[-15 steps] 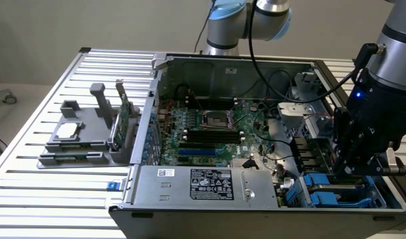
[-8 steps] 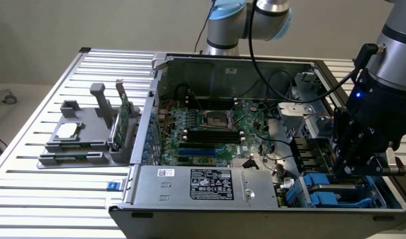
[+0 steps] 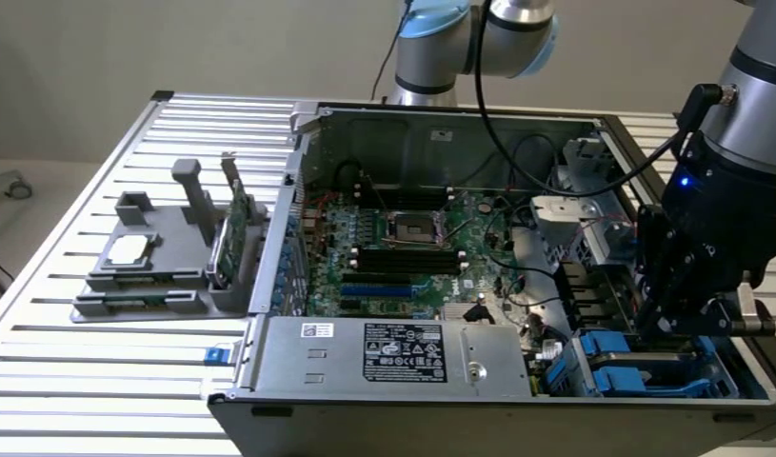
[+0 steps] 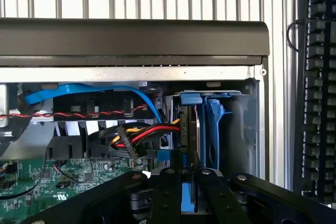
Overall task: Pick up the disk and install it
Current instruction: 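Insert the second disk wire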
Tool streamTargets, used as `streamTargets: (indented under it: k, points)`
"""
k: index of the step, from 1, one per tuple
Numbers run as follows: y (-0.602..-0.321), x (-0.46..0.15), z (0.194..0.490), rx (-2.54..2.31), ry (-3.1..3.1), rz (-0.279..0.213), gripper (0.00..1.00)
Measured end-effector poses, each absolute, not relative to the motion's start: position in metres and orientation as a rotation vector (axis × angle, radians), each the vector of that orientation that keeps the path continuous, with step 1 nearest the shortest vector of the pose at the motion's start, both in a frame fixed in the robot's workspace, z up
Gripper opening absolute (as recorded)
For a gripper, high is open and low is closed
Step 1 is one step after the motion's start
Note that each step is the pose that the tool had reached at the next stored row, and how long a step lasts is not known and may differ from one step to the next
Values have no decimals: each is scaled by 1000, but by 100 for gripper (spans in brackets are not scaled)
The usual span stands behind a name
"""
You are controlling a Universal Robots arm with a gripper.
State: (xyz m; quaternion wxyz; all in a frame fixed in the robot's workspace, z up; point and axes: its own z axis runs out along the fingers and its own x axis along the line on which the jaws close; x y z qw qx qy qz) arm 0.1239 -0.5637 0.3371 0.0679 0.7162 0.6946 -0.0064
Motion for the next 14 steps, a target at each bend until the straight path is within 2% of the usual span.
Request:
streamTargets:
  k: [14]
  points:
    - [-564,124,338,2151,2101,-18,17]
